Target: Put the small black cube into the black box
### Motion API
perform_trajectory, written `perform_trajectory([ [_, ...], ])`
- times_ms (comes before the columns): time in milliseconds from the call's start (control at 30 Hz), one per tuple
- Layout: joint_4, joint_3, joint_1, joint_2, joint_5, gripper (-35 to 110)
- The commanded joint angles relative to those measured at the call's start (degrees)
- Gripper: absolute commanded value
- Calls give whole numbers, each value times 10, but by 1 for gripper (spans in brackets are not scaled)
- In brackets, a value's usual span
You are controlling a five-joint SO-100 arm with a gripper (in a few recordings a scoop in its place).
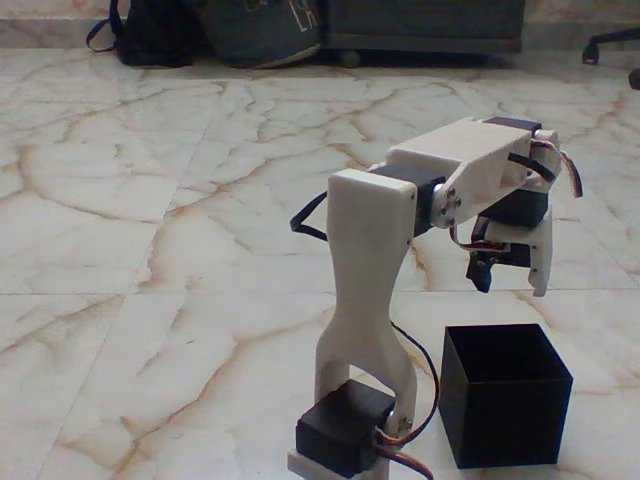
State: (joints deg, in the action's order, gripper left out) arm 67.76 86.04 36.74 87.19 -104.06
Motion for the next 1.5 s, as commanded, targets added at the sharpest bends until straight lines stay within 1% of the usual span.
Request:
perform_trajectory([
  [0,22,-4,-25,44,21,7],
  [33,40,5,-44,62,34,7],
  [233,23,189,-198,236,110,6],
  [300,6,275,-251,303,121,6],
  [367,-41,369,-288,351,127,6],
  [433,-120,483,-308,390,119,6],
  [467,-140,536,-307,410,105,6],
  [600,-160,679,-332,495,106,6],
  [733,-193,782,-345,523,118,6],
  [767,-192,796,-350,527,146,6],
  [900,-221,887,-352,537,177,6],
  [967,-260,907,-359,537,239,6],
  [1067,-264,906,-361,535,272,6],
  [1100,-264,906,-364,534,277,6],
  [1200,-262,907,-366,533,238,6],
  [1267,-265,907,-398,533,274,5],
  [1367,-270,908,-421,531,301,4],
  [1400,-271,907,-422,530,305,4],
  [1467,-269,906,-417,530,276,3],
])
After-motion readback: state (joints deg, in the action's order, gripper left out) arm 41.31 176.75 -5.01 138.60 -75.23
